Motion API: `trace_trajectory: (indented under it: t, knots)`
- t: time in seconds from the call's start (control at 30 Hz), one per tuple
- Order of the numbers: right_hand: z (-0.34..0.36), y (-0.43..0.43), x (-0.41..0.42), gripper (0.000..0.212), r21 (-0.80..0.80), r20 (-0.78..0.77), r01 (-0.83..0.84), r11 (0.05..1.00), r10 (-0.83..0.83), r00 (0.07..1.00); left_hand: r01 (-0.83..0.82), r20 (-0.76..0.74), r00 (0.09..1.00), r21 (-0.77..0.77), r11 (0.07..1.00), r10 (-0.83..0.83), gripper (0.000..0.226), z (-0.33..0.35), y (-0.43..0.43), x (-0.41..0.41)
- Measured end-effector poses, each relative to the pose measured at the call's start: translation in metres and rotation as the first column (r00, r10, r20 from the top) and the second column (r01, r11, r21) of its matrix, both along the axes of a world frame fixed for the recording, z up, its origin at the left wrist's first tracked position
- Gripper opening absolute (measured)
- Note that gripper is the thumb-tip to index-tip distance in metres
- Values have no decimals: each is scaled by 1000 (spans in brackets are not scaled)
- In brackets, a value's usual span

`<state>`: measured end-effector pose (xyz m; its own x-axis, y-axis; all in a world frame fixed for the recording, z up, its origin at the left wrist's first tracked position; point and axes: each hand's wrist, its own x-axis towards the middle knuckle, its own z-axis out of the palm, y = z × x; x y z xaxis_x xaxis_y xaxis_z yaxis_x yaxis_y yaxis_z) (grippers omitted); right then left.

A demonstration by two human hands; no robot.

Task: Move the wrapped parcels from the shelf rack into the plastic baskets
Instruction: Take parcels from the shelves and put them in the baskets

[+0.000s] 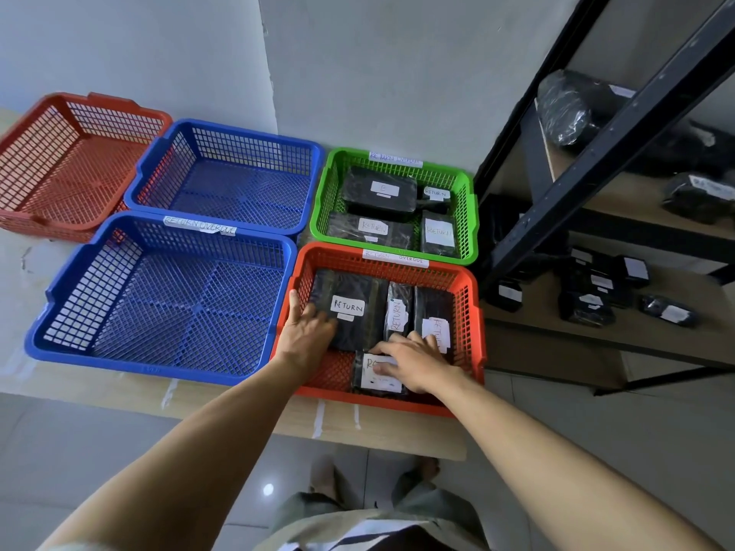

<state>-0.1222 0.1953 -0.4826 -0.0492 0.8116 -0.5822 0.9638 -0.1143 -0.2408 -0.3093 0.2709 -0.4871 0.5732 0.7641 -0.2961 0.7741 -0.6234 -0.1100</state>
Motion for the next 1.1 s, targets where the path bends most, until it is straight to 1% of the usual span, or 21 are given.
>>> trace_trajectory:
  t: [0.1, 0.23, 0.33, 0.4, 0.47, 0.57, 0.63, 0.7, 0.77, 0.83, 0.97, 1.1]
  knots:
    - [-1, 1, -1, 47, 8, 19, -11, 1000, 11, 1000, 29, 76, 997, -40, 999, -26, 38, 2, -1, 1]
    - [4, 0, 3, 51, 18, 5, -22, 1000, 22, 1000, -9, 221, 975, -95, 995, 30, 37, 5, -2, -1]
    - [12, -5, 7, 61, 112, -51, -16, 994, 22, 998, -19, 319, 946, -117, 993, 56, 39, 14, -4, -3]
    - [19, -8, 12, 64, 186, -36, 0, 982, 7, 999, -9, 383, 922, -119, 993, 54, 41, 20, -5, -5]
    - [26, -10, 19, 64, 216, -6, 39, 976, -38, 999, -13, 425, 903, -129, 992, 67, 46, 27, -8, -6]
    - [43, -16, 33, 62, 168, 15, 99, 981, -103, 995, -35, 488, 865, -175, 984, 118, 48, 36, -10, -3]
    - [56, -20, 45, 63, 134, 14, 116, 984, -119, 993, -22, 530, 838, -203, 979, 129, 46, 44, -12, 4]
    - [70, -25, 58, 62, 138, 4, 150, 979, -152, 988, 6, 562, 819, -217, 976, 120, 43, 56, -14, 16]
    - [85, -28, 72, 62, 185, 2, 180, 966, -184, 983, 27, 595, 797, -202, 979, 101, 42, 70, -15, 31]
    - [99, -30, 85, 61, 235, -3, 190, 953, -194, 981, 40, 618, 782, -170, 985, 75, 45, 83, -17, 48]
    - [116, -36, 109, 60, 287, -32, 194, 938, -193, 981, 63, 616, 788, -107, 992, 17, 45, 104, -22, 81]
    - [125, -41, 141, 58, 338, -68, 214, 917, -203, 977, 55, 637, 771, -76, 996, 6, 38, 123, -28, 112]
